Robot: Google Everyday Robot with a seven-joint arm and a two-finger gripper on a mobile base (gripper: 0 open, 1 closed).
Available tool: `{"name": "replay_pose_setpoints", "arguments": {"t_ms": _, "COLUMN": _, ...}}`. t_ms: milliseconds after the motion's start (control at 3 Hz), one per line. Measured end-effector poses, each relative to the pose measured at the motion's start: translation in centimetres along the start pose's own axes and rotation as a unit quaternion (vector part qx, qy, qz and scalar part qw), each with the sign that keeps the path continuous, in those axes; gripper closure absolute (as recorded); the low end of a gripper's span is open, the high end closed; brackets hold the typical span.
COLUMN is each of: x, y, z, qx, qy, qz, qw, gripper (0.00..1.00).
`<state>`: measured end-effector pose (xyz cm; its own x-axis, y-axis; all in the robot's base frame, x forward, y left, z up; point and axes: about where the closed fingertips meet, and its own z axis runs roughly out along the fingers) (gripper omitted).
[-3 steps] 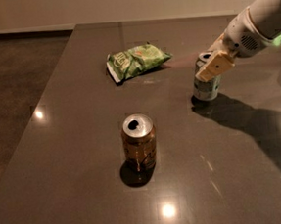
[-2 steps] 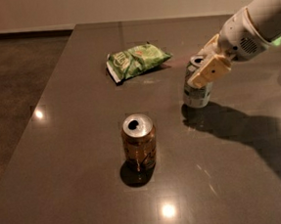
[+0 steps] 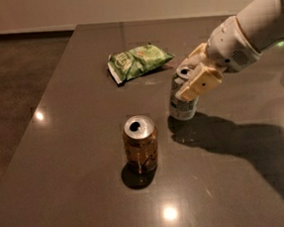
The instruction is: Move 7up can near orange can
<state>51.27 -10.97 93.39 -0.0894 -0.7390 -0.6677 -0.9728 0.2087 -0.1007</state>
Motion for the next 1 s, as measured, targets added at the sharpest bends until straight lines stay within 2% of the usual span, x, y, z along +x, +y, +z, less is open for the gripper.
{"name": "replay_pose_setpoints", "arguments": {"t_ms": 667, "x": -0.7, "y": 2.9, "z": 1.0, "qx": -0.038, "qy": 0.000, "qz": -0.060, "qw": 0.9975, "gripper": 1.00}}
{"name": "replay_pose_setpoints", "arguments": {"t_ms": 1000, "x": -1.0, "y": 4.2, "z": 1.1, "qx": -0.062, "qy": -0.007, "qz": -0.082, "qw": 0.9947, "gripper": 0.85}}
